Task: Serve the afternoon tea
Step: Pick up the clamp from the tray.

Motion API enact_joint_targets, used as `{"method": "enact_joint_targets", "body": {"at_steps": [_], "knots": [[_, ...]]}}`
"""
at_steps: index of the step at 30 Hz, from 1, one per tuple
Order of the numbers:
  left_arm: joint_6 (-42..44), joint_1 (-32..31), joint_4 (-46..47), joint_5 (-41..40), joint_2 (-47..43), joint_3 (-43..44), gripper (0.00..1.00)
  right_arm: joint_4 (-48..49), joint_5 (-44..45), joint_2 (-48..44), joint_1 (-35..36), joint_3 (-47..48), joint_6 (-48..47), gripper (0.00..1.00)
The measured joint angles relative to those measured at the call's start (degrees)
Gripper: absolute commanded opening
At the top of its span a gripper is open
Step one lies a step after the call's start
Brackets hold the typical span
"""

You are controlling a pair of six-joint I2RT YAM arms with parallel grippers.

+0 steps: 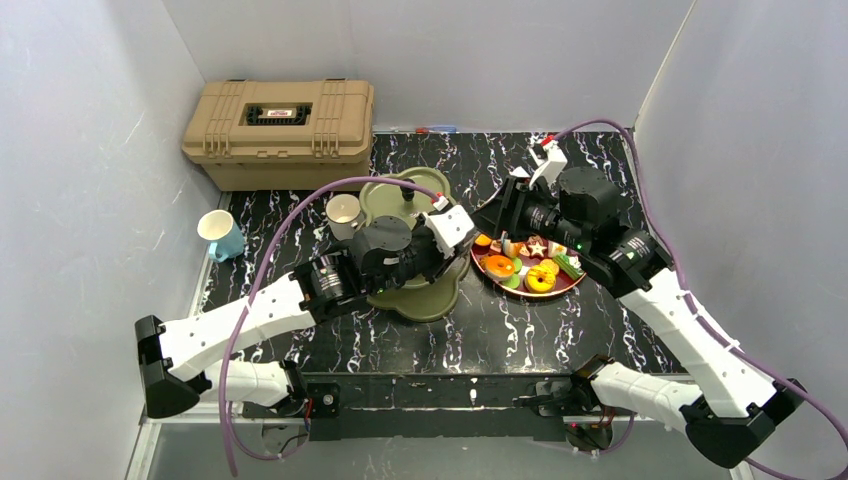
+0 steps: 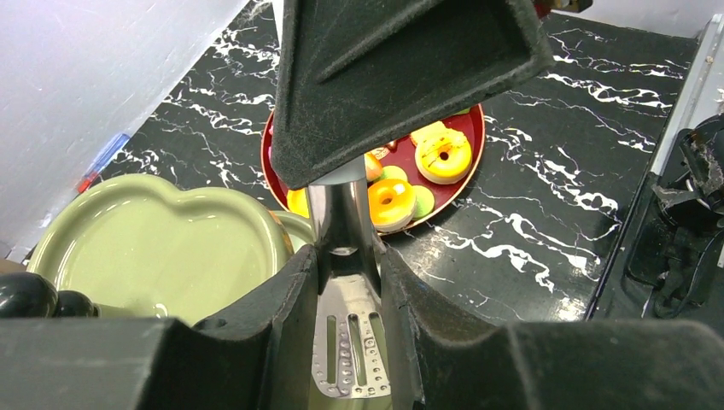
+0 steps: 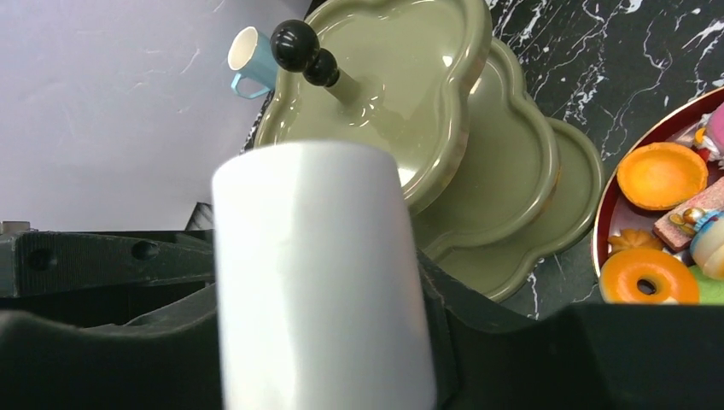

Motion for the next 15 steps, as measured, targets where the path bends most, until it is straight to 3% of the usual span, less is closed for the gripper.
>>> {"method": "enact_joint_targets", "body": {"at_steps": [2,3,5,6,9,11,15], "knots": [[0.0,0.0,0.0,0.0,-0.1,-0.2,0.00,0.2,-0.4,0.2,0.0,0.0,0.4,0.45],[0.0,0.0,0.2,0.1,-0.1,-0.4,0.08,0.2,-0.7,0.2,0.1,0.0,0.6,0.43],[0.0,0.0,0.5,0.4,-0.1,-0.5,0.48,0.4,-1.0,0.1,0.3,0.0,1.0,0.41],[-0.1,0.0,0.5,0.6,-0.1,-0.5,0.62,0.4,-1.0,0.0,0.3,0.0,1.0,0.41],[0.0,-0.2,0.1,2.3,-0.1,-0.3,0.89,0.2,-0.5,-0.1,0.4,0.0,0.0,0.39],[0.1,-0.4,-1.2,3.0,0.3,0.9,0.97,-0.8,1.0,-0.1,0.4,0.0,-1.2,0.35],[-0.4,0.6,-4.1,4.6,0.7,4.9,0.98,-5.7,6.3,-0.2,0.4,0.9,-5.1,0.26]]}}
